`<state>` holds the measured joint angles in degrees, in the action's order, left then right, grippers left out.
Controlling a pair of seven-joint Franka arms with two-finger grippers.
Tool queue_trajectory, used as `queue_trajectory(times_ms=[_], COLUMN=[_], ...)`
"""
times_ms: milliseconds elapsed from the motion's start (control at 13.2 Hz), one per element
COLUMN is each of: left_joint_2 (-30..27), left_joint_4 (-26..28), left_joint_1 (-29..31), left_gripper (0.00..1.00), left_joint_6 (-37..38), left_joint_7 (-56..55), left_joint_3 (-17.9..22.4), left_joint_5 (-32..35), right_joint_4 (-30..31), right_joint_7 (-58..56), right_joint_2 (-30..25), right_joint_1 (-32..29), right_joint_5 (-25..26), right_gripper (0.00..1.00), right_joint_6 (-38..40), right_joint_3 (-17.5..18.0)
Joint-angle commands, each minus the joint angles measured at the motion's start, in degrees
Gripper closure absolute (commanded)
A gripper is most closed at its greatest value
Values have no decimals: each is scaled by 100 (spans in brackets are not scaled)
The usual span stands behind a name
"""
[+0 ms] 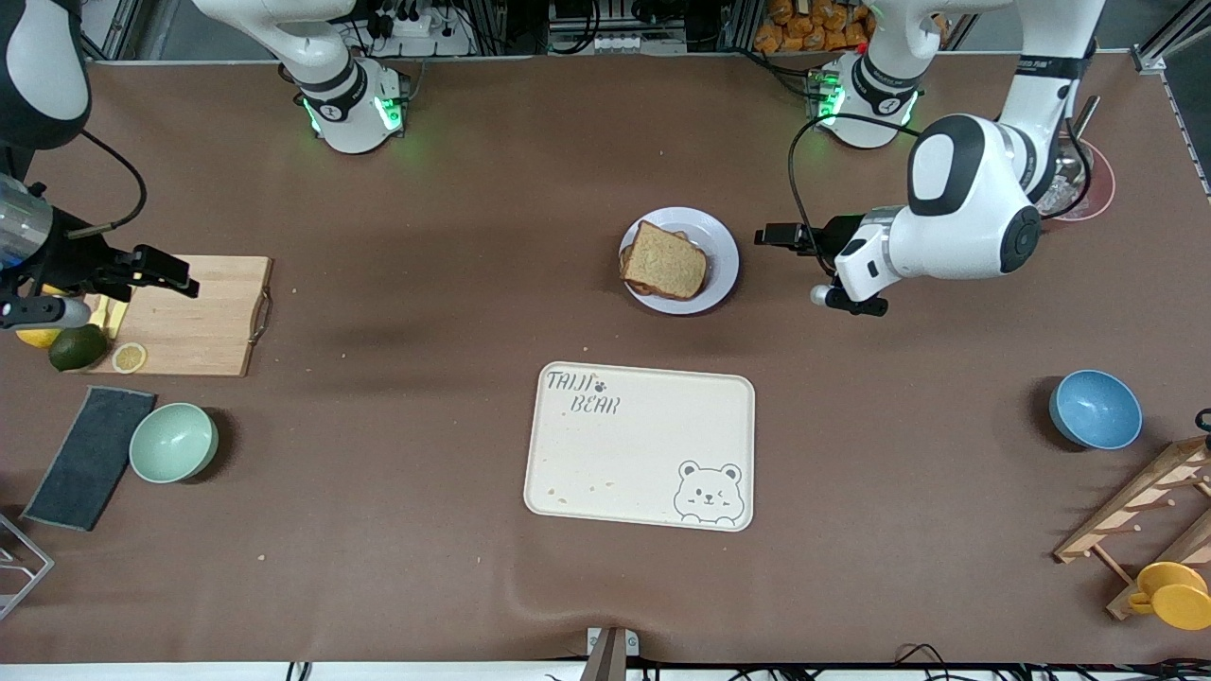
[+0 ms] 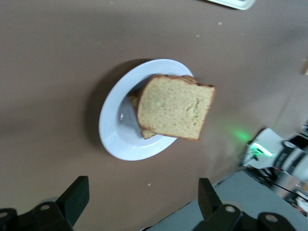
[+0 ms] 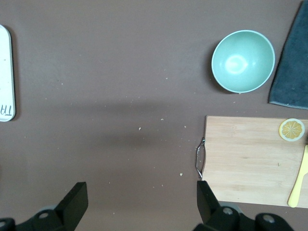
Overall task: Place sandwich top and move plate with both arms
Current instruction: 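Withdraw the right gripper while the left gripper reaches the plate rim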
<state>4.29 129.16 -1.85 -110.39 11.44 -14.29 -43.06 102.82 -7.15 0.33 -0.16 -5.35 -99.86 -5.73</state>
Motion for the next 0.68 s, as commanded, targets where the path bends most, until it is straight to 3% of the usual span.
queue_trajectory(times_ms=[0,303,606], left_joint_2=[-218,88,616], left_joint_4=[688,1050,1242], left_joint_1=[237,203,-7], left_gripper=[0,0,0], left_joint_6=[-394,-1088,-1720], left_joint_7=[1058,2053,2993], left_joint_3=[-21,-21,-134], left_joint_5=[-745,-1502,-2546], right_joint_4=[-192,-692,-992], right_joint_7=[196,144,108], right_joint_2=[82,82,73], right_joint_1=[-370,-380,-389], right_joint_5=[184,587,527], right_gripper=[0,0,0], right_joint_6=[107,431,907], right_joint_3=[424,494,565])
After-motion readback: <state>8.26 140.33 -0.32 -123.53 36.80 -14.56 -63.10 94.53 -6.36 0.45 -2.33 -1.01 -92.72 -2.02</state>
